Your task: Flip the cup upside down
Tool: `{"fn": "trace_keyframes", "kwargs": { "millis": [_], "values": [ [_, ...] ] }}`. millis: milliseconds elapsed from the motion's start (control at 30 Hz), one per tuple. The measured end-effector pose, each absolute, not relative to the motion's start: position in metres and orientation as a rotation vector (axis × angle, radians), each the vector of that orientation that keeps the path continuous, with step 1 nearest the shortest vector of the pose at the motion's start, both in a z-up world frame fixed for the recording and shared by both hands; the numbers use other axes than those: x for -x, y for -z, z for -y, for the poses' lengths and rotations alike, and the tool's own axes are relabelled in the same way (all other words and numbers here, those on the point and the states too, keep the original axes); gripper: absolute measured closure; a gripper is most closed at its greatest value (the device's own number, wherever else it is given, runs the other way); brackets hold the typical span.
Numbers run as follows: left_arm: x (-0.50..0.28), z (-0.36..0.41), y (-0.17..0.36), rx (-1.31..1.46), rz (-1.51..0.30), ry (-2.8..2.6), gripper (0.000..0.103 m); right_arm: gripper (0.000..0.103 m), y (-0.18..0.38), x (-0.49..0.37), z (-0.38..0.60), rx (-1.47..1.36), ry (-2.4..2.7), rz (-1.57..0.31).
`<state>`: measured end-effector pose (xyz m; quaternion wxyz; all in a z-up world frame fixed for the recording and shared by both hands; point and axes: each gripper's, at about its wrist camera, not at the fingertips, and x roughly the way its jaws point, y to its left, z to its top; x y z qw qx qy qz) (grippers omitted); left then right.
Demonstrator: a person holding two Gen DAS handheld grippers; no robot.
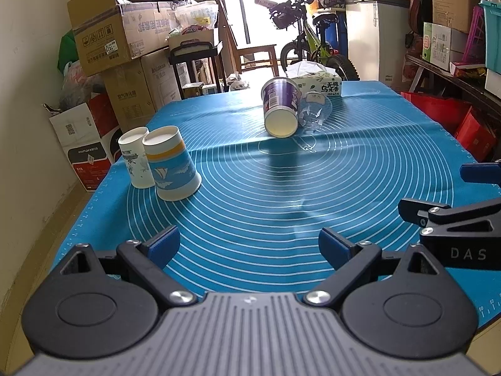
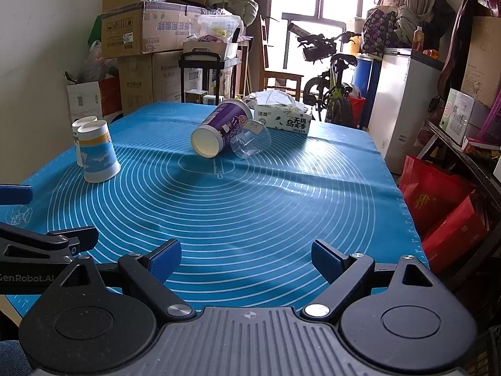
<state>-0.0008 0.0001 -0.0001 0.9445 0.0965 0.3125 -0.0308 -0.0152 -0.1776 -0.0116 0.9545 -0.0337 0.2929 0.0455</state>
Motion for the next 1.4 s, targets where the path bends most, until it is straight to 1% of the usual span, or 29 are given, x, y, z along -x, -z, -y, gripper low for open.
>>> {"fn": "trace_keyframes", "kwargs": {
  "millis": [1400],
  "values": [
    [-0.0012,-0.0007,0.0045,-0.199,-0.642,0.057,0.009,0.012,0.0118,0.0155,0.1767,0.07,-0.094,-0.595]
  ]
}}
